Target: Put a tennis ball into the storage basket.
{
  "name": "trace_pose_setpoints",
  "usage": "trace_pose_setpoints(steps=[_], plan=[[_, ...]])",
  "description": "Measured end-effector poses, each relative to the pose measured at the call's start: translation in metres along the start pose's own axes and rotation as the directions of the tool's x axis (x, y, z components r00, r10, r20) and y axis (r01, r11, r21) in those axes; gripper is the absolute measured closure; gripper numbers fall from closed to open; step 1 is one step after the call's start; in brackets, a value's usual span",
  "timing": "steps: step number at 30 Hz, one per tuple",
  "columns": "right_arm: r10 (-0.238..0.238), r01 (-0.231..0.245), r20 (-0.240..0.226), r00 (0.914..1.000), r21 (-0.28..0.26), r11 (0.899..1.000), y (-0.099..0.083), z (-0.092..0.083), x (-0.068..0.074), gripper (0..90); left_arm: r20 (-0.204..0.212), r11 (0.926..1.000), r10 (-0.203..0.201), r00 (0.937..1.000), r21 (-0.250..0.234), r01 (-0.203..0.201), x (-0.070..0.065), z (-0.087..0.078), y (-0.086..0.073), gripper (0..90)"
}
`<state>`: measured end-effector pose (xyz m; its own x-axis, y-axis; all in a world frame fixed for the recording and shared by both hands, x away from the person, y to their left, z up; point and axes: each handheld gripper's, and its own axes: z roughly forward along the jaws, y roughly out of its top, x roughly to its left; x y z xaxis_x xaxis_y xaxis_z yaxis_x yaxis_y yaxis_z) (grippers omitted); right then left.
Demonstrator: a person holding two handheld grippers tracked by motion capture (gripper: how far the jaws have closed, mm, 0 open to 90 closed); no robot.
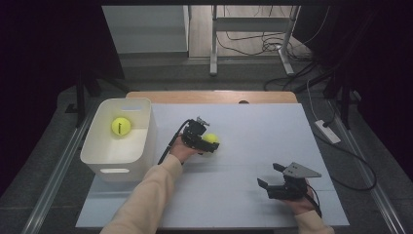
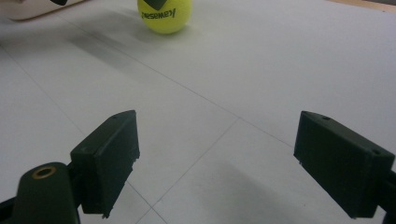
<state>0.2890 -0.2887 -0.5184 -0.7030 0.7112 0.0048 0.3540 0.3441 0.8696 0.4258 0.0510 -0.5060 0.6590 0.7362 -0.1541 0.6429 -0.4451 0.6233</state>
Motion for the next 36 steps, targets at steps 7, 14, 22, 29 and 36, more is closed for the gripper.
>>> trace_pose_setpoints(steps=[7,14,22,29,36], plan=[[-0.001,0.001,-0.001,1.0,0.005,1.0,0.0,0.0,0.0,14.2,0.066,0.9998,0.017,0.9977,-0.006,-0.017,0.002,0.006,-0.002,25.0],[-0.002,0.002,0.001,1.0,0.004,1.0,-0.001,0.0,-0.001,14.2,0.047,0.9991,0.041,0.9981,-0.013,-0.04,-0.001,0.005,-0.002,26.9],[-0.001,0.001,0.002,1.0,0.0,1.0,-0.001,-0.001,-0.001,14.2,0.059,0.9982,0.011,0.9982,-0.059,-0.008,0.002,-0.005,-0.001,27.1],[0.001,-0.001,0.005,1.0,0.001,1.0,-0.001,-0.001,-0.001,14.3,0.072,0.9968,0.007,0.9974,-0.08,-0.001,0.003,-0.014,-0.003,27.2],[-0.001,0.001,0.006,1.0,0.001,1.0,-0.001,-0.001,-0.001,14.2,0.097,0.9957,0.006,0.9953,-0.092,0.003,0.003,-0.019,-0.006,27.3]])
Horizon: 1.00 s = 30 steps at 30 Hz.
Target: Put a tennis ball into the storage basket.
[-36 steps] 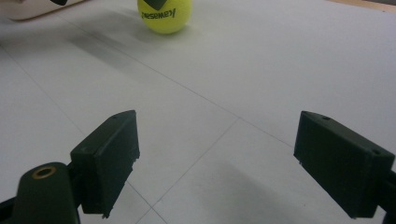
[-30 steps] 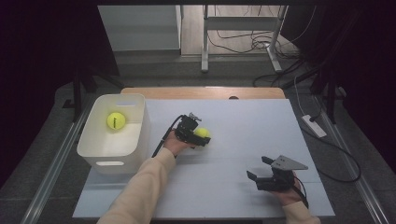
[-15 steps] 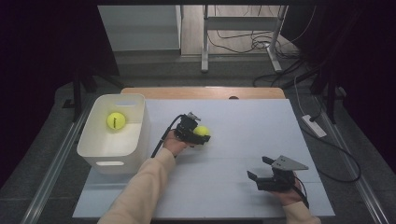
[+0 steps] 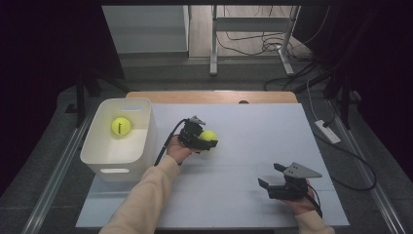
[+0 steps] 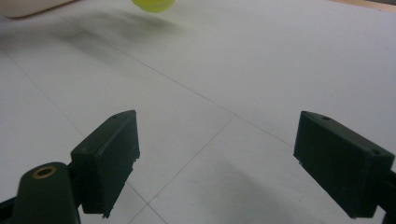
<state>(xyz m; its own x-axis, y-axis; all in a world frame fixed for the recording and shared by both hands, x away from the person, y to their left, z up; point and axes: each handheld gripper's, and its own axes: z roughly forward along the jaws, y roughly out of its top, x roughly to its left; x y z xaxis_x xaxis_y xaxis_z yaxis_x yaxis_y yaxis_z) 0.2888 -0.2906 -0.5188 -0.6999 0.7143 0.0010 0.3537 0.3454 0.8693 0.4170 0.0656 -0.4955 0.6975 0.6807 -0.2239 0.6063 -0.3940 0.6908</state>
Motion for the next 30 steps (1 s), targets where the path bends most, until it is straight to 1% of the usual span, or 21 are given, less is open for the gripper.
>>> trace_pose_setpoints(steps=[1,5,16,22,30], plan=[[0.001,-0.001,0.0,1.0,-0.001,1.0,0.0,0.0,0.0,14.2,0.002,1.0,0.004,1.0,0.003,-0.004,0.0,-0.001,0.0,27.4],[0.002,-0.002,0.001,1.0,-0.003,1.0,0.0,0.0,0.0,14.3,0.005,0.9999,-0.005,1.0,-0.011,0.005,0.001,-0.005,-0.002,27.4],[0.0,0.0,0.001,1.0,-0.002,1.0,0.0,0.0,0.0,14.3,0.002,0.9993,-0.006,1.0,-0.037,0.006,0.001,-0.012,-0.005,27.4],[0.0,0.0,0.002,1.0,-0.002,1.0,0.0,0.0,0.0,14.3,0.01,0.9988,0.01,0.9999,-0.049,-0.009,-0.002,-0.018,-0.004,27.4],[-0.004,0.004,0.004,1.0,-0.001,1.0,0.0,-0.001,0.0,14.3,0.017,0.9955,0.029,0.9994,-0.09,-0.028,-0.011,-0.029,-0.003,27.3]])
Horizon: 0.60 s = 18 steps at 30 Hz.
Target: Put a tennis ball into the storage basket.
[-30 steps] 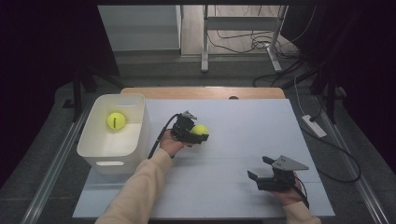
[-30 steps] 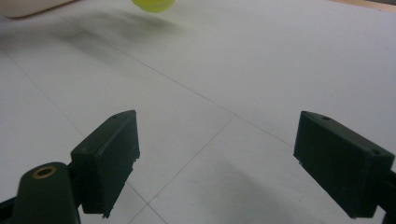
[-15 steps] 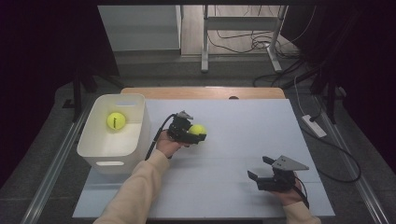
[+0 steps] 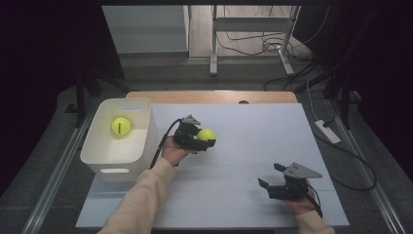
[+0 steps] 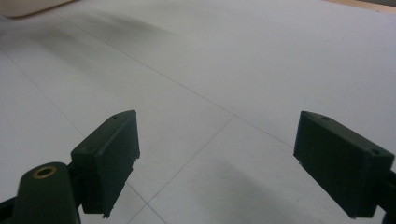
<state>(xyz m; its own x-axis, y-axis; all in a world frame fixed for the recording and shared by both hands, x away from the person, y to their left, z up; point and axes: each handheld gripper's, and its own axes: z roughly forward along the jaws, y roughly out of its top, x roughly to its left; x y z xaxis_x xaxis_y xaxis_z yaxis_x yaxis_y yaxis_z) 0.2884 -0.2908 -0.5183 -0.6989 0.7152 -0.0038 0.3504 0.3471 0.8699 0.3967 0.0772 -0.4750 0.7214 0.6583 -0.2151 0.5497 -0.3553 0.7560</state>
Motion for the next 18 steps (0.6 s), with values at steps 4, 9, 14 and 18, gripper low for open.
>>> trace_pose_setpoints(steps=[4,9,14,18], plan=[[0.002,-0.002,0.002,1.0,0.0,1.0,0.0,0.0,0.0,14.3,0.003,0.9999,0.005,1.0,-0.016,-0.005,-0.003,-0.004,0.001,27.3],[0.002,-0.002,0.003,1.0,0.0,1.0,0.0,0.0,0.0,14.3,0.006,0.9992,0.01,0.9999,-0.039,-0.01,-0.005,-0.011,0.002,27.3],[0.002,-0.002,0.005,1.0,-0.002,1.0,0.0,0.0,0.0,14.3,0.01,0.9979,0.014,0.9999,-0.063,-0.013,-0.008,-0.02,0.004,27.3],[0.002,-0.002,0.006,1.0,-0.002,1.0,0.0,0.0,0.0,14.3,0.013,0.9965,0.019,0.9997,-0.082,-0.018,-0.01,-0.026,0.005,27.3]])
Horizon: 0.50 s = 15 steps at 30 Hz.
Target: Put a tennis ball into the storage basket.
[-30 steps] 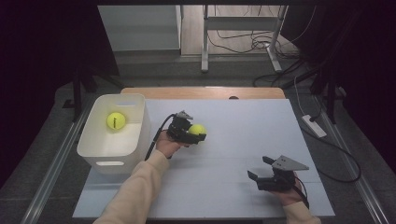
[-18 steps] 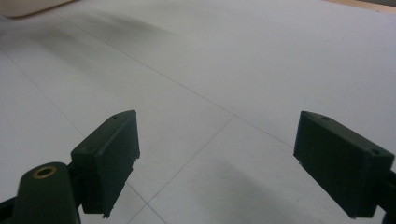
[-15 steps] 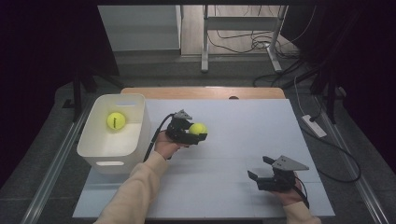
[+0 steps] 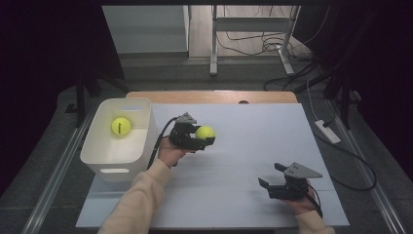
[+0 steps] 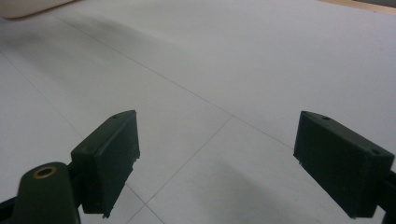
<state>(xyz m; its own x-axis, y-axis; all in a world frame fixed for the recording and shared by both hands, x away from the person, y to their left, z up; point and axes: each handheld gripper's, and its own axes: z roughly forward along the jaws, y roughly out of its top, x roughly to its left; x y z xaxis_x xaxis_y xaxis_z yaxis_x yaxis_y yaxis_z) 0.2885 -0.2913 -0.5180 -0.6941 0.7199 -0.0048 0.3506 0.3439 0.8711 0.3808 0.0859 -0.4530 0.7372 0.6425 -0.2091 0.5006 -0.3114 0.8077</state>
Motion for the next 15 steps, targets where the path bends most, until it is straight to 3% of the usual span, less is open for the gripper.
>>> trace_pose_setpoints(steps=[15], plan=[[-0.002,0.002,0.0,1.0,0.001,1.0,0.0,0.0,0.0,14.3,0.004,0.9984,0.012,0.9999,-0.055,-0.012,-0.006,-0.015,0.003,27.3]])
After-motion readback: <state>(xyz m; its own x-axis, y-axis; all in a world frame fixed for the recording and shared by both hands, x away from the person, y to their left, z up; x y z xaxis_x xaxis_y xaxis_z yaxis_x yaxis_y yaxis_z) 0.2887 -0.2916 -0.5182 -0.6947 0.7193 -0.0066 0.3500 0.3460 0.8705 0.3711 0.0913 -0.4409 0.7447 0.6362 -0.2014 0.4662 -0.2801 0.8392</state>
